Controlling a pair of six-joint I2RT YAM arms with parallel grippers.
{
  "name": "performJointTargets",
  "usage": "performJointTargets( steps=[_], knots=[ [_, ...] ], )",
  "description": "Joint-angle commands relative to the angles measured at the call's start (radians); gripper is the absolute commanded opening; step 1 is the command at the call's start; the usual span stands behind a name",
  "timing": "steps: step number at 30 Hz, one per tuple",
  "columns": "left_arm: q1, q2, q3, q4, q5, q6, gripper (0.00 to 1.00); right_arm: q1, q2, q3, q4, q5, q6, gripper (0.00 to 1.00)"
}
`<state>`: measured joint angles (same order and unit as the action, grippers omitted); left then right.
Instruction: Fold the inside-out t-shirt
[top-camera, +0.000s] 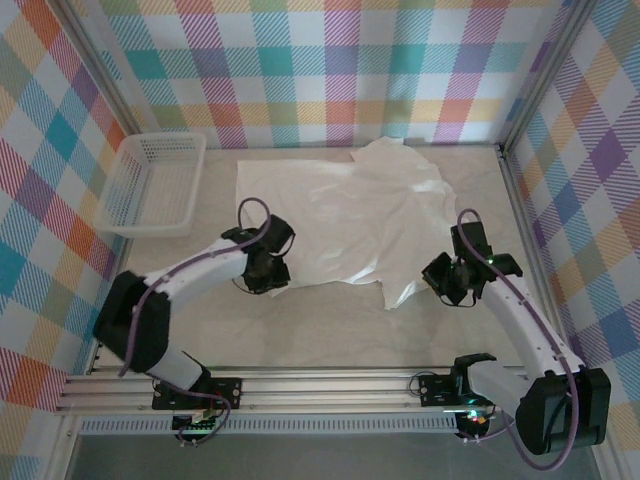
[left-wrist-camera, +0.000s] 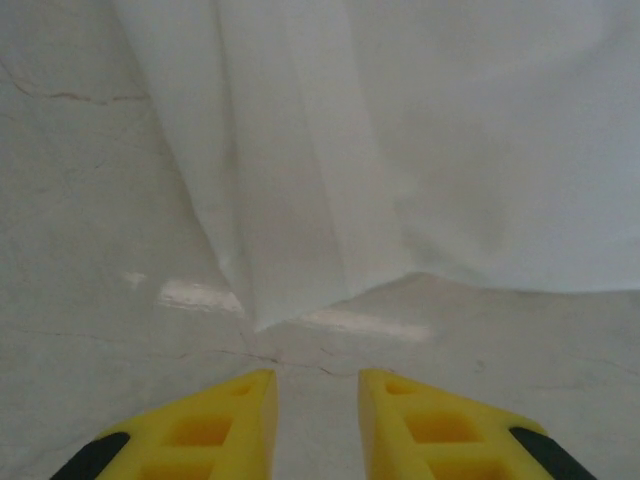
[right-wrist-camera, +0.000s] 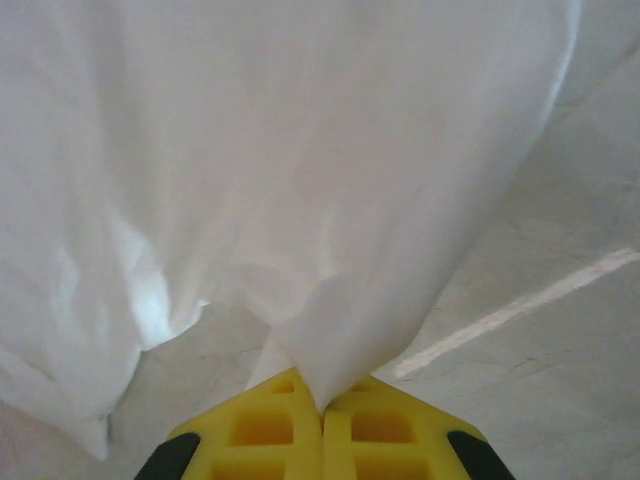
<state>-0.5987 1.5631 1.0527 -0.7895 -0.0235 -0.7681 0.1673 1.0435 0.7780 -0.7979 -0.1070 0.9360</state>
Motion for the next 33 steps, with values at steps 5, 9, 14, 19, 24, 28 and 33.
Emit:
performJointTargets(
  steps=[5,9,14,19,24,28,33],
  knots=[
    [-0.019,0.208,0.17,-0.054,-0.092,-0.083,0.29,0.034,0.057,0.085,-0.059,-0.025,-0.085,0.0],
    [-0.019,0.284,0.209,-0.068,-0.092,-0.043,0.29,0.034,0.044,0.086,-0.055,-0.018,-0.089,0.0],
    [-0.019,0.317,0.209,-0.065,-0.081,-0.026,0.29,0.034,0.046,0.081,-0.053,-0.025,-0.089,0.0],
    [-0.019,0.286,0.216,-0.09,-0.109,-0.025,0.04,0.034,0.03,0.088,-0.056,-0.004,-0.074,0.0],
    [-0.011,0.184,0.264,-0.166,-0.172,0.01,0.0,0.031,0.05,0.19,-0.087,0.115,-0.097,0.0],
    [0.027,0.08,0.325,-0.246,-0.238,0.109,0.0,-0.05,0.098,0.316,-0.119,0.194,-0.172,0.0],
    [0.105,0.014,0.337,-0.171,-0.318,0.38,0.0,-0.174,0.193,0.405,-0.047,0.185,-0.246,0.0]
  ],
)
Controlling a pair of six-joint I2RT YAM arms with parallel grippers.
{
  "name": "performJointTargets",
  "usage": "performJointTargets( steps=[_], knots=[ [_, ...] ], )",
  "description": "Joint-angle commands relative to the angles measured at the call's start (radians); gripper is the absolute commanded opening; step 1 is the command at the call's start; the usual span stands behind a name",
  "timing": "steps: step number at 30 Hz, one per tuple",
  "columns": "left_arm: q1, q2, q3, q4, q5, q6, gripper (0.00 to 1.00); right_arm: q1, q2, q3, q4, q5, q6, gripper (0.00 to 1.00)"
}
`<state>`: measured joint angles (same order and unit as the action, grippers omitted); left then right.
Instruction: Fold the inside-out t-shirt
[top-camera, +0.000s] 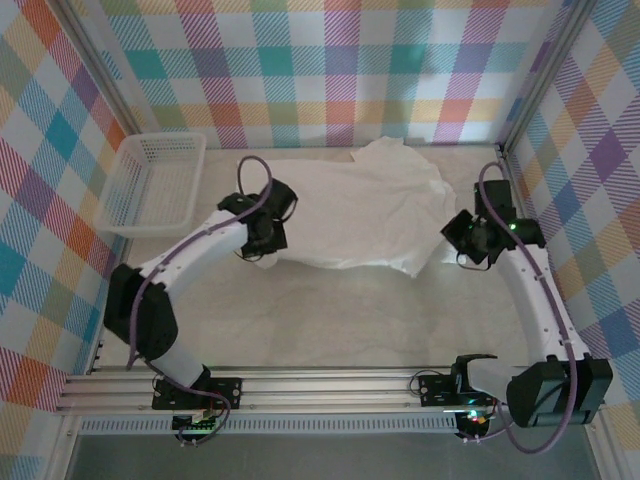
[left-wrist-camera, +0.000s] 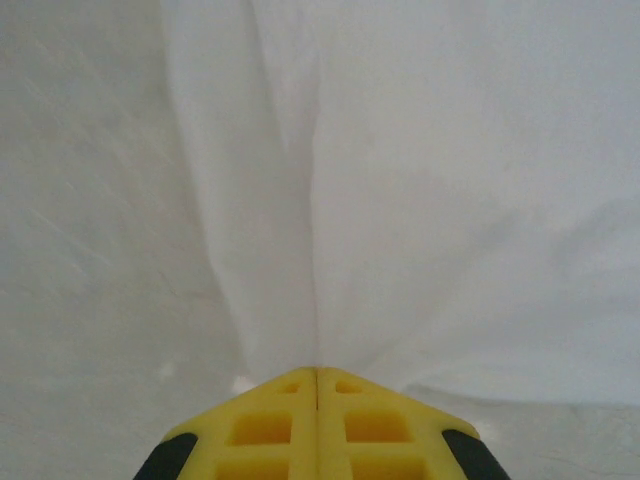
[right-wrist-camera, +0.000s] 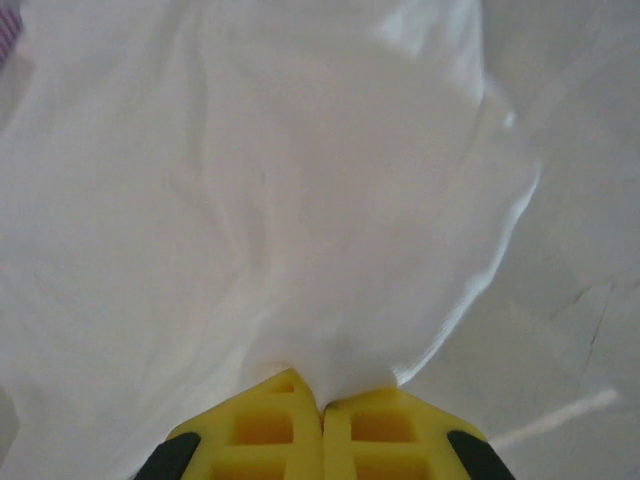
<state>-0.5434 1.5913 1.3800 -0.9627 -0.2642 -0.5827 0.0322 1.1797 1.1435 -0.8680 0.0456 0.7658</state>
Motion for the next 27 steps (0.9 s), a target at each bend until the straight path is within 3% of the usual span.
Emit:
performJointTargets(
  steps=[1,6,11,14,16,18,20,22,27],
  knots=[
    [0.075,0.0,0.01,0.041,-0.078,0.258,0.0,-0.046,0.089,0.061,0.031,0.046,-0.094,0.0],
    [0.2,0.09,0.025,0.24,-0.084,0.452,0.0,-0.128,0.197,0.113,0.066,0.034,-0.111,0.0],
    [0.283,0.167,0.072,0.394,-0.019,0.512,0.0,-0.192,0.236,0.134,0.1,-0.012,-0.082,0.0],
    [0.296,0.211,0.111,0.433,0.081,0.521,0.0,-0.19,0.26,0.133,0.126,-0.135,-0.064,0.0],
    [0.296,0.226,0.127,0.452,0.149,0.508,0.0,-0.188,0.281,0.137,0.131,-0.224,-0.054,0.0],
    [0.296,0.236,0.145,0.436,0.21,0.477,0.12,-0.186,0.292,0.143,0.13,-0.287,-0.04,0.0],
    [0.293,0.232,0.161,0.384,0.234,0.413,0.17,-0.186,0.29,0.146,0.137,-0.319,-0.03,0.0],
    [0.277,0.218,0.179,0.28,0.224,0.322,0.23,-0.186,0.288,0.161,0.128,-0.322,-0.028,0.0],
    [0.203,0.185,0.164,0.068,0.151,0.139,0.25,-0.182,0.277,0.174,0.125,-0.328,-0.023,0.0]
  ],
)
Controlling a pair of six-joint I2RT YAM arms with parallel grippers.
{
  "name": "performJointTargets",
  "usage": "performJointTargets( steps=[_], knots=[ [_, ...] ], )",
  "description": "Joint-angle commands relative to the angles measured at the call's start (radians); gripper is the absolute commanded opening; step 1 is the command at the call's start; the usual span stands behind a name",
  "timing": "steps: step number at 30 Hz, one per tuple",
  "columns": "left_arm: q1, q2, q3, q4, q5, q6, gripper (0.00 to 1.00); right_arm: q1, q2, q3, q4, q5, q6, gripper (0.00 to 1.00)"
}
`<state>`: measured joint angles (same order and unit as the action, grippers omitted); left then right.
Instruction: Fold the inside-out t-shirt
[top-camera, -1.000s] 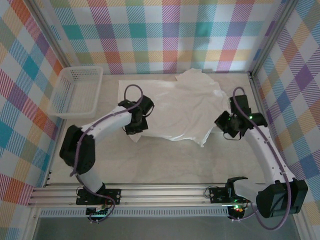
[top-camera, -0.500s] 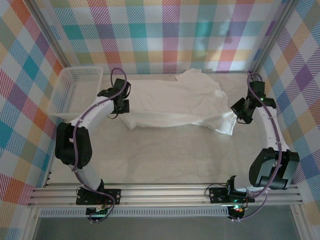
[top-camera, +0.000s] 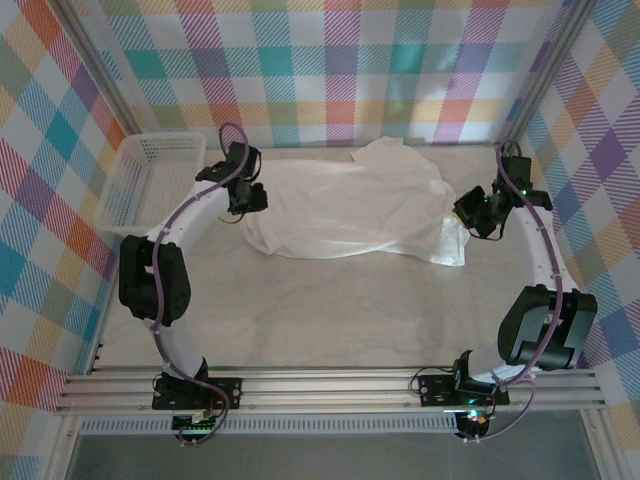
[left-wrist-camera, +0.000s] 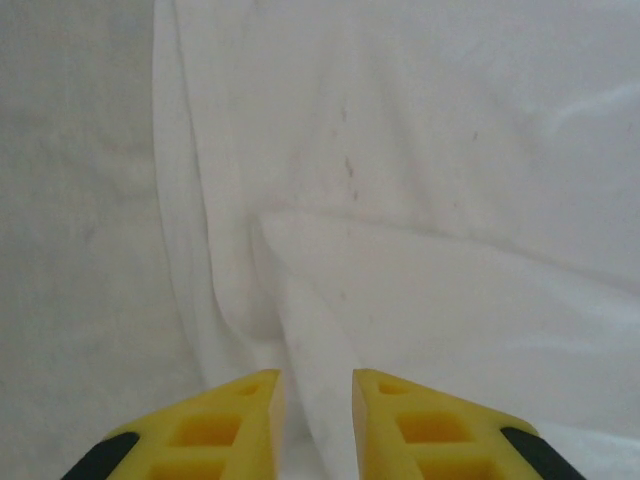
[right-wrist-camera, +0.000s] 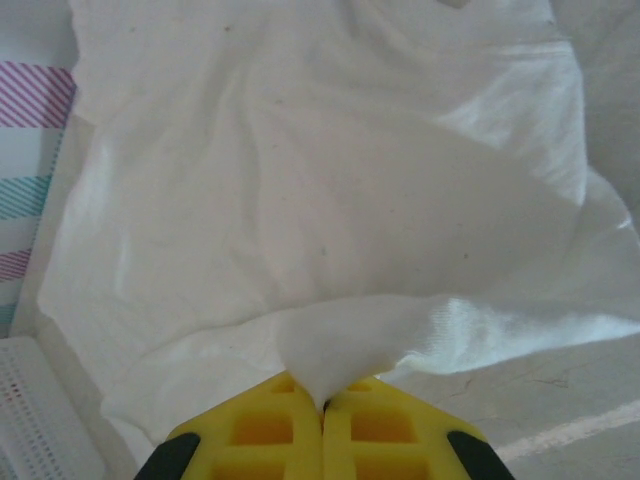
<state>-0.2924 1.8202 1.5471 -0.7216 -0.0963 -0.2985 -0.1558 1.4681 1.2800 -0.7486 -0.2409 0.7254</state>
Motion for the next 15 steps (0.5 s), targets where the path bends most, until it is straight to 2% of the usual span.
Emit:
performJointTargets(
  steps=[1,4,6,9,15],
  knots=[
    [-0.063,-0.045,-0.014,-0.183,-0.018,-0.176,0.25,0.009,-0.01,0.039,0.007,-0.041,0.019,0.0],
    [-0.107,-0.004,0.009,-0.209,-0.03,-0.247,0.24,0.026,-0.005,0.04,0.013,-0.037,0.027,0.0],
    [-0.139,0.062,0.075,-0.239,-0.098,-0.246,0.24,0.042,0.004,0.041,0.014,-0.034,0.032,0.0],
    [-0.151,0.21,0.209,-0.327,-0.19,-0.194,0.25,0.054,0.009,0.048,0.005,-0.036,0.033,0.0],
    [-0.152,0.437,0.406,-0.462,-0.215,-0.04,0.35,0.057,-0.006,0.055,-0.012,-0.003,0.016,0.0]
  ],
)
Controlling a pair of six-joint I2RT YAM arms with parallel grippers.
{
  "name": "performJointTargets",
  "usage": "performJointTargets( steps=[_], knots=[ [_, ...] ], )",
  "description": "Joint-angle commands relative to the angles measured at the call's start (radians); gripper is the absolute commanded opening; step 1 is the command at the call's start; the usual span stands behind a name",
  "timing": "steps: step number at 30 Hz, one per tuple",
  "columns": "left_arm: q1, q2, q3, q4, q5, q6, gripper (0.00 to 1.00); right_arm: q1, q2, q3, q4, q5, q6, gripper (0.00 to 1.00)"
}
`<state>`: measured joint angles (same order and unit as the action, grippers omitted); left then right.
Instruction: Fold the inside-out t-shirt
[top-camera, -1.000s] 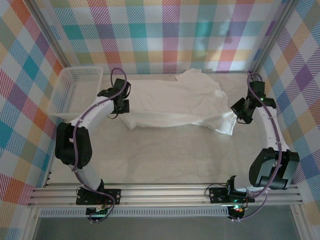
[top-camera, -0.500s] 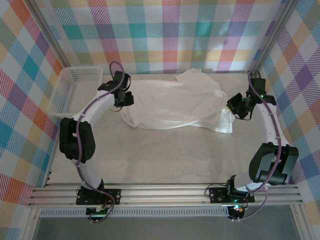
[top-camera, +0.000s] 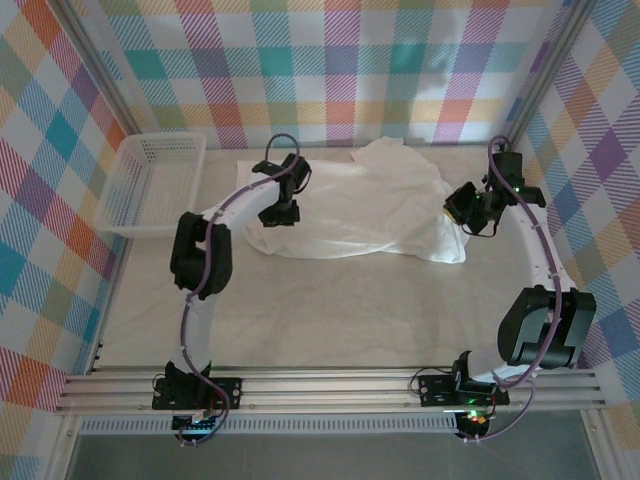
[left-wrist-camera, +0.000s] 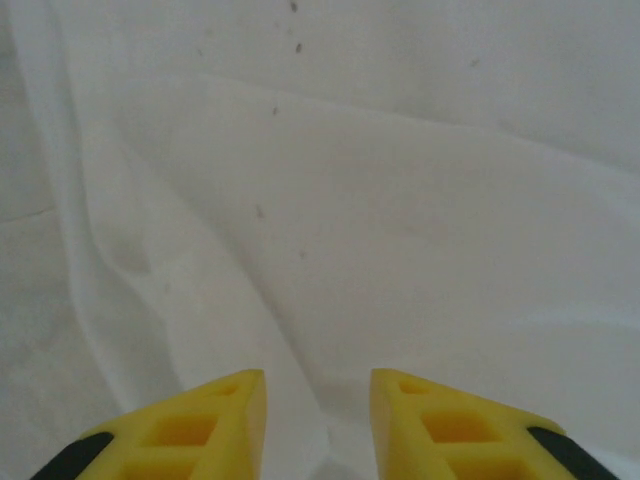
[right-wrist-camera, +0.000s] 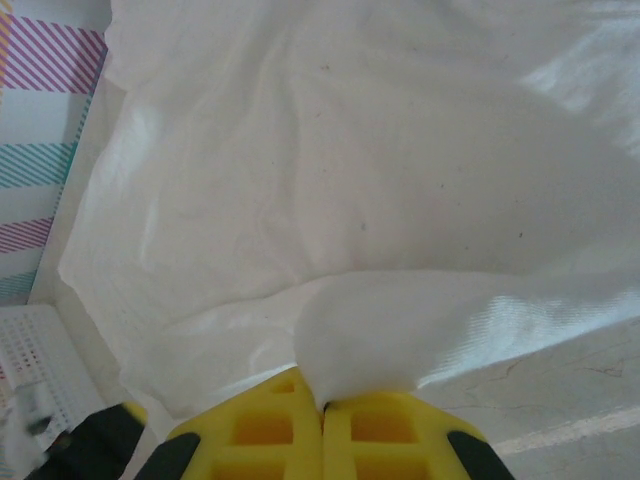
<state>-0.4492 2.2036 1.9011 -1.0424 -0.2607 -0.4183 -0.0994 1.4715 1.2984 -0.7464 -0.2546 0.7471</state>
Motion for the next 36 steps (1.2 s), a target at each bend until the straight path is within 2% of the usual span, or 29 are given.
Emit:
performJointTargets(
  steps=[1,5,6,8,10,13,17,21,27,30,34,36],
  knots=[
    [0.004,0.073,0.068,-0.159,-0.059,0.096,0.36,0.002,-0.011,0.035,-0.016,0.012,-0.006,0.0],
    [0.007,0.106,0.065,-0.183,-0.089,0.135,0.37,0.003,-0.007,0.025,-0.013,0.011,-0.006,0.0],
    [0.007,0.103,0.059,-0.185,-0.102,0.136,0.35,0.004,-0.005,0.027,-0.015,0.01,-0.006,0.0],
    [0.008,0.076,0.029,-0.167,-0.126,0.132,0.25,0.007,-0.004,0.031,-0.016,0.014,-0.008,0.0],
    [0.011,0.032,0.006,-0.145,-0.156,0.123,0.1,0.007,-0.005,0.036,-0.02,0.03,-0.006,0.0],
    [0.018,-0.028,-0.014,-0.129,-0.204,0.118,0.0,0.007,-0.014,0.039,-0.022,0.058,0.002,0.0],
    [0.044,-0.125,-0.053,-0.105,-0.244,0.115,0.0,0.001,-0.031,0.058,-0.037,0.11,0.008,0.0],
    [0.119,-0.281,-0.181,-0.013,-0.228,0.109,0.0,-0.044,-0.048,0.08,-0.046,0.145,0.019,0.0],
    [0.248,-0.548,-0.447,0.154,-0.073,0.087,0.0,-0.178,-0.09,0.037,-0.024,0.07,0.089,0.0],
    [0.256,-0.71,-0.58,0.26,0.089,0.086,0.0,-0.181,-0.124,0.063,-0.042,0.046,0.076,0.0],
    [0.248,-0.96,-0.765,0.487,0.429,0.022,0.0,-0.179,-0.182,0.127,-0.073,-0.026,0.105,0.0],
    [0.227,-1.064,-0.826,0.557,0.49,0.001,0.01,-0.179,-0.218,0.164,-0.099,0.001,0.107,0.0]
  ],
)
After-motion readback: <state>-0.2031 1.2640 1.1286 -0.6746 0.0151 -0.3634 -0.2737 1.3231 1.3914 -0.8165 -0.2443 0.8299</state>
